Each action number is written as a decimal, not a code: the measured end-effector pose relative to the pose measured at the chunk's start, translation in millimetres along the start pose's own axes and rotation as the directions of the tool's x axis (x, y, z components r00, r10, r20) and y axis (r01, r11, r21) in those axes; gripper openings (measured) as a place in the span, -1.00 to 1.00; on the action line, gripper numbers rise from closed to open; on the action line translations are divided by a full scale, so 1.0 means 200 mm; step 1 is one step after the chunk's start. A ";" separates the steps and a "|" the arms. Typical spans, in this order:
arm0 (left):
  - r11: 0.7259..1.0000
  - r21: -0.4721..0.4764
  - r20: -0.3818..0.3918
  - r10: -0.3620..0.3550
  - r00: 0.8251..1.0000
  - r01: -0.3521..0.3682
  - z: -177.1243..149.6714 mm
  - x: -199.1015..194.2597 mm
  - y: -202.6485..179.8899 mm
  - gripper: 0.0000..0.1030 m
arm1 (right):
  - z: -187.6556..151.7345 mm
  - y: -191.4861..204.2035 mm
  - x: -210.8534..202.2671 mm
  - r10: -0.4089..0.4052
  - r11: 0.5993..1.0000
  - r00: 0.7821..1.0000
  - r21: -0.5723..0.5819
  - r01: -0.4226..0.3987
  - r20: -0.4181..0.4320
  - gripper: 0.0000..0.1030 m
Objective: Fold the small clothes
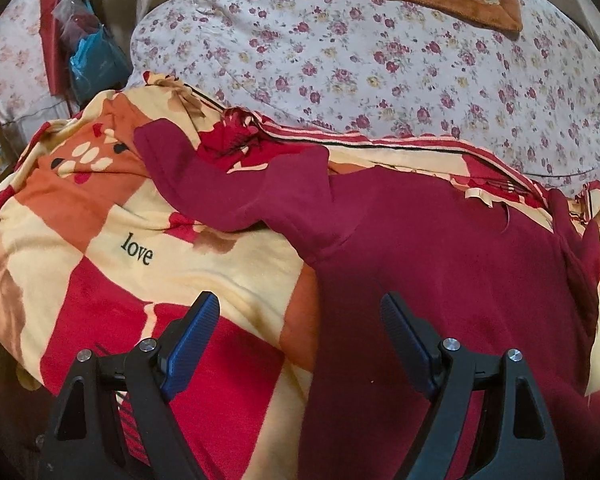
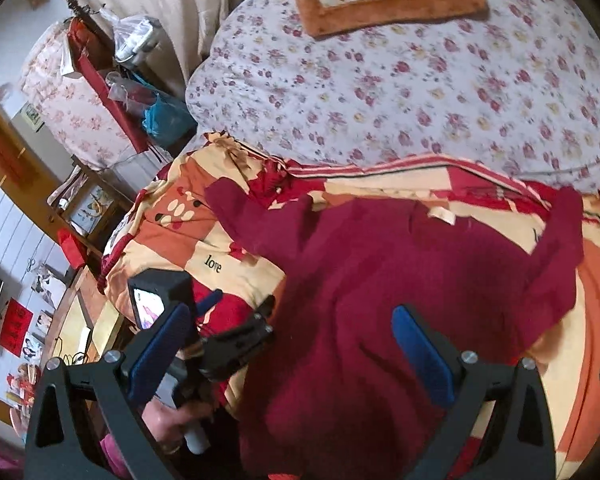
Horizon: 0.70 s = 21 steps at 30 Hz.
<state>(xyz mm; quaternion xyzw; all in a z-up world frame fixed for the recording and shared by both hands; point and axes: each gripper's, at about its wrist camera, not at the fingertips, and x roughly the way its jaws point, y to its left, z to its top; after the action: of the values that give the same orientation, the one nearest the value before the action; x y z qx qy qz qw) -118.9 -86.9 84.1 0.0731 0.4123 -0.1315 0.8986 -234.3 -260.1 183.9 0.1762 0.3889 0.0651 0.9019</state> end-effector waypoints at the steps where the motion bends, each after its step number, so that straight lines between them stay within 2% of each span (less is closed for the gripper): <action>1: 1.000 -0.001 -0.002 0.000 1.000 0.000 0.00 0.01 0.00 0.27 | 0.01 0.01 0.01 -0.001 1.000 1.000 -0.001 0.001 -0.002 0.99; 7: 1.000 -0.003 -0.006 0.002 1.000 -0.002 0.01 0.02 0.01 0.27 | 0.03 0.01 0.05 -0.013 1.000 1.000 -0.002 0.013 -0.010 0.99; 21: 1.000 0.004 -0.016 0.017 1.000 -0.017 0.01 0.05 -0.01 0.27 | -0.01 -0.11 0.16 -0.172 0.984 0.985 -0.052 0.171 0.000 0.99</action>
<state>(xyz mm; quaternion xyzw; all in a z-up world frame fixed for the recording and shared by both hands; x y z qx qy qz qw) -110.5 -90.6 77.6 0.0793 0.4186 -0.1240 0.8962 -214.3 -270.8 152.7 0.1187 0.4029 -0.0024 0.9075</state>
